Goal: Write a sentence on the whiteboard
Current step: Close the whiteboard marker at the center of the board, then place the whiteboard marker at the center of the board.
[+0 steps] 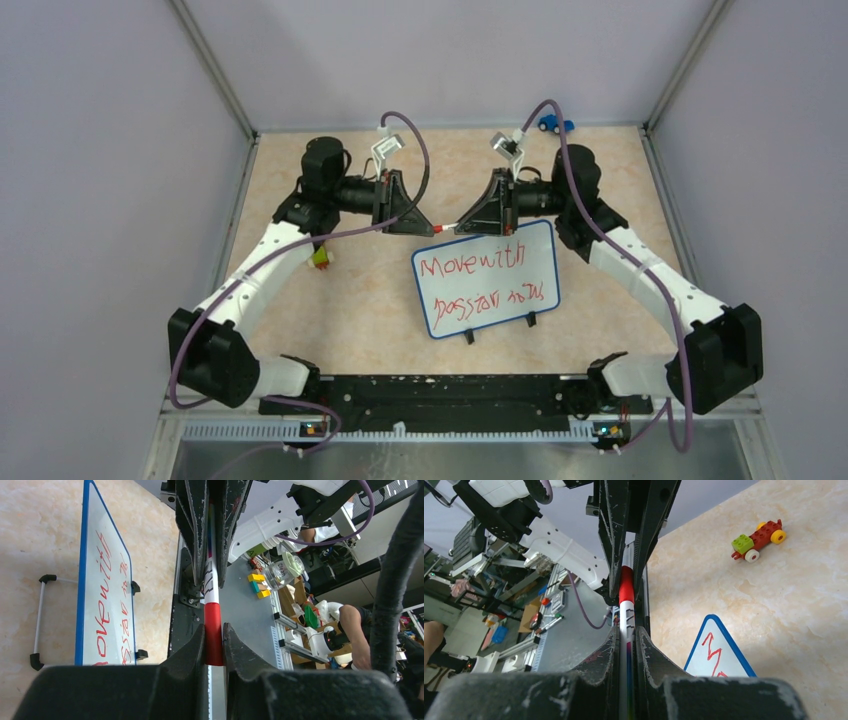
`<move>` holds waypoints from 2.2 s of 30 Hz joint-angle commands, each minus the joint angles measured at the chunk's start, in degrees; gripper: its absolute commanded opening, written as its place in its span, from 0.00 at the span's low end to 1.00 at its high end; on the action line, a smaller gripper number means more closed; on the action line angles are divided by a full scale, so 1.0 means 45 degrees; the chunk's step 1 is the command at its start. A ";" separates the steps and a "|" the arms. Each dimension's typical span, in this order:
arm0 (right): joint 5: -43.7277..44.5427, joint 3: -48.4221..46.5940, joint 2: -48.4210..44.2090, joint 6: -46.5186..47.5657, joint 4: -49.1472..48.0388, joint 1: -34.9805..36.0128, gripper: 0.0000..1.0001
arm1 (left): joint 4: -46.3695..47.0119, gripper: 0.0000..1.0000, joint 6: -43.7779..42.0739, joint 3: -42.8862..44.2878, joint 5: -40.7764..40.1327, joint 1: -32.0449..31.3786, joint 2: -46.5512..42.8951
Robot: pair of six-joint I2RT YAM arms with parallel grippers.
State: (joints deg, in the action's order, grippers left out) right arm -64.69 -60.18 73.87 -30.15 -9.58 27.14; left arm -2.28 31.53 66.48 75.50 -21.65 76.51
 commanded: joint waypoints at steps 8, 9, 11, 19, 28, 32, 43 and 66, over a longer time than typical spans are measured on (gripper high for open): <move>0.0269 -0.0851 0.0285 0.1260 0.1094 0.1252 0.00 | 0.0402 0.00 -0.1145 0.1122 -0.0453 -0.0814 0.0049; 0.0257 -0.0943 0.0285 0.1413 0.1285 0.1169 0.00 | -0.0113 0.00 -0.1625 0.1201 -0.0593 -0.0804 0.0027; 0.0181 -0.1017 0.0223 0.1470 0.1381 0.0946 0.00 | -0.0961 0.00 -0.2372 0.1330 -0.0893 -0.0747 -0.0010; 0.0392 -0.1269 -0.0071 0.1812 0.2072 0.0318 0.00 | -0.3656 0.11 -0.4930 0.2007 -0.2099 -0.0384 -0.0096; 0.1277 -0.1862 0.0070 0.3125 0.4302 0.0279 0.00 | -1.0192 0.64 -1.1879 0.5915 -0.5101 -0.0691 0.0819; 0.1181 -0.1911 0.0254 0.3160 0.4399 0.0396 0.00 | -1.0966 0.67 -1.3364 0.5923 -0.7004 -0.1942 0.0656; 0.1103 -0.2067 0.0377 0.3342 0.4692 0.1034 0.00 | -1.1414 0.61 -1.4316 0.6057 -0.8774 -0.3522 0.0986; 0.1518 -0.2606 0.0023 0.2718 0.4693 -0.0345 0.57 | -0.9688 0.00 -1.1676 0.4886 -0.9156 -0.1205 0.0290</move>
State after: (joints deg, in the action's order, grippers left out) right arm -56.60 -69.38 76.14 -15.62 14.06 29.30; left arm -49.43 -25.67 88.53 32.56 -35.68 79.02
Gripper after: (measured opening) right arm 0.509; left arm 0.038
